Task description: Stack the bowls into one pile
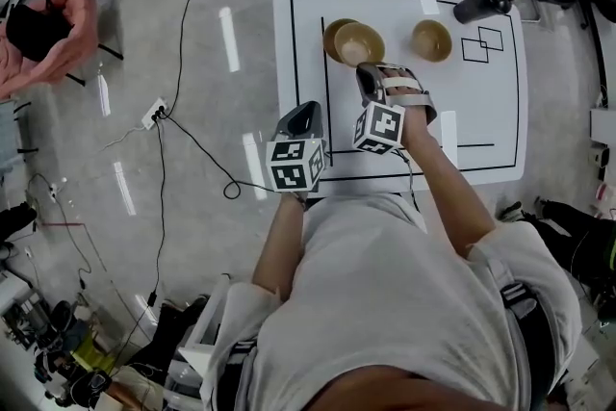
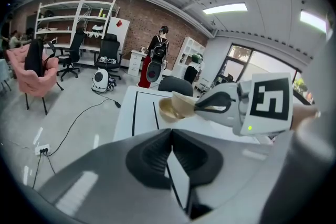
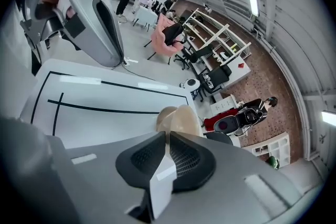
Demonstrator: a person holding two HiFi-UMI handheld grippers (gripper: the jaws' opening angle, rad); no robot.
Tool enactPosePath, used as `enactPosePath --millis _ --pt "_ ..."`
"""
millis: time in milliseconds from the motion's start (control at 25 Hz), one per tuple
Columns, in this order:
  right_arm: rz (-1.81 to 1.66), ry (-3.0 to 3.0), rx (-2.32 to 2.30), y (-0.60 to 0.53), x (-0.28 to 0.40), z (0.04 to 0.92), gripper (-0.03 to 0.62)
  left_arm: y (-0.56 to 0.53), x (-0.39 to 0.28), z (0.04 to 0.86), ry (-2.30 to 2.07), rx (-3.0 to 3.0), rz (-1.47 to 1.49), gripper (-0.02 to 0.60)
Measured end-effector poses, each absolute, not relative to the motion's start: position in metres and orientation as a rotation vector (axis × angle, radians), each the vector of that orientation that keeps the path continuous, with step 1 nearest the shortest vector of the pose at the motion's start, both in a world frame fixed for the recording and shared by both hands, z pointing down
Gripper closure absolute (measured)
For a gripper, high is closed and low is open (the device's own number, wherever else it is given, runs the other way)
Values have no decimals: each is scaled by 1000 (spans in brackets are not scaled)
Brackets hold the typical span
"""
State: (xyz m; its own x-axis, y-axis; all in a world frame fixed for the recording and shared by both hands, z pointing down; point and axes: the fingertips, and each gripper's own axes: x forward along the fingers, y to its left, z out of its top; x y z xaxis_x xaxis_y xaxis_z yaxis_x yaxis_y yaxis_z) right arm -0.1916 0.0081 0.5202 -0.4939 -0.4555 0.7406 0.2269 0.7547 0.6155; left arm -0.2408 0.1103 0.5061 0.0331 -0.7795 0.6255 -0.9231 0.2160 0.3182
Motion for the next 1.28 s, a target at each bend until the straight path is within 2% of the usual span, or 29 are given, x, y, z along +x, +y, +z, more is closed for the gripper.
enactPosePath --millis 1280 --pt "-691 -1876 314 5 -235 560 566 118 -320 540 -1588 1695 457 578"
